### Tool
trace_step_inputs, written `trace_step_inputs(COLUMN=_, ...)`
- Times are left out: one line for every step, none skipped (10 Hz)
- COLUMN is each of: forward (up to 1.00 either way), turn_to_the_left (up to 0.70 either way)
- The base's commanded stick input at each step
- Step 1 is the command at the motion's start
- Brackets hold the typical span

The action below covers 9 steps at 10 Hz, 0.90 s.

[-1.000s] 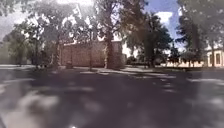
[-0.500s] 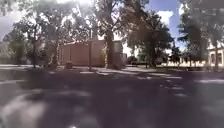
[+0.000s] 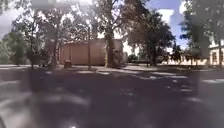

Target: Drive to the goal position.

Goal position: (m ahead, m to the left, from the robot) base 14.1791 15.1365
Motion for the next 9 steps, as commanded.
trace_step_inputs(forward=0.85, turn_to_the_left=0.00)
trace_step_inputs(forward=0.85, turn_to_the_left=0.00)
trace_step_inputs(forward=0.85, turn_to_the_left=0.00)
trace_step_inputs(forward=0.85, turn_to_the_left=0.00)
trace_step_inputs(forward=0.85, turn_to_the_left=0.00)
trace_step_inputs(forward=0.85, turn_to_the_left=0.00)
trace_step_inputs(forward=0.85, turn_to_the_left=0.00)
trace_step_inputs(forward=0.85, turn_to_the_left=0.00)
trace_step_inputs(forward=0.85, turn_to_the_left=0.00)
